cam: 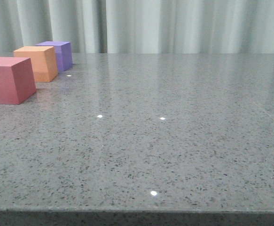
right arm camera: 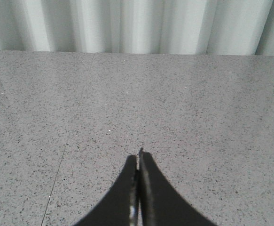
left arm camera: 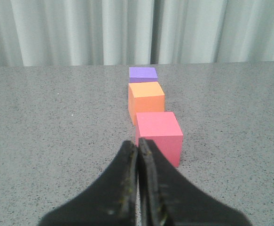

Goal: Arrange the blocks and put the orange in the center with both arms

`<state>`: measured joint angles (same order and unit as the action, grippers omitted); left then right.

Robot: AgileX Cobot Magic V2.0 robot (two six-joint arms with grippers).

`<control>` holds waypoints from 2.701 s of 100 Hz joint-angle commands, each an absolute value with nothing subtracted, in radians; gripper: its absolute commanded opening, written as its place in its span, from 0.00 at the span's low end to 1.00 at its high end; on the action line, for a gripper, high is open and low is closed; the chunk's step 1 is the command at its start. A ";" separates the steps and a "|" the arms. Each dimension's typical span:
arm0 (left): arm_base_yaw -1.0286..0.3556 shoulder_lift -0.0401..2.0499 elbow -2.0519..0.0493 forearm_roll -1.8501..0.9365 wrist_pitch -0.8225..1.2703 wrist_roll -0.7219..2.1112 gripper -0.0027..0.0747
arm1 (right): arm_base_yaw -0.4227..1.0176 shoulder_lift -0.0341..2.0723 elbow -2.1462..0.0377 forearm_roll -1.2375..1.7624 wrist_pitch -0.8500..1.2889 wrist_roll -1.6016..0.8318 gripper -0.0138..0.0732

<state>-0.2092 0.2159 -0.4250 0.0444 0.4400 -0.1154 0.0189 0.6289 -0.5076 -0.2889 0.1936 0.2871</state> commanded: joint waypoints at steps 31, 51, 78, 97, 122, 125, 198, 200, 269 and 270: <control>-0.213 0.225 -0.452 0.044 0.353 -0.126 0.01 | 0.012 0.627 -0.535 -0.308 0.114 0.283 0.08; -0.213 0.225 -0.452 0.049 0.345 -0.126 0.01 | 0.012 0.627 -0.535 -0.308 0.114 0.283 0.08; -0.195 0.225 -0.429 0.051 0.238 -0.126 0.01 | 0.012 0.627 -0.535 -0.308 0.114 0.283 0.08; -0.115 0.213 -0.348 0.051 0.125 -0.126 0.01 | 0.012 0.627 -0.535 -0.308 0.114 0.283 0.08; -0.072 0.069 -0.186 0.044 0.099 -0.126 0.01 | 0.012 0.627 -0.535 -0.308 0.114 0.283 0.08; -0.072 0.051 -0.166 0.044 0.087 -0.126 0.01 | 0.012 0.627 -0.535 -0.308 0.114 0.283 0.08; -0.072 -0.040 0.044 0.044 -0.088 -0.126 0.01 | 0.012 0.627 -0.535 -0.308 0.113 0.283 0.08; -0.072 -0.040 0.044 0.044 -0.088 -0.126 0.01 | 0.012 0.627 -0.535 -0.308 0.113 0.283 0.08; -0.072 -0.040 0.044 0.044 -0.088 -0.126 0.01 | 0.012 0.627 -0.535 -0.308 0.113 0.283 0.08; -0.072 -0.040 0.044 0.044 -0.088 -0.126 0.01 | 0.012 0.627 -0.535 -0.308 0.113 0.283 0.08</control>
<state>-0.0770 -0.0045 0.0022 0.0496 -0.0124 -0.1172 0.0189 0.6289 -0.5076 -0.2889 0.1936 0.2871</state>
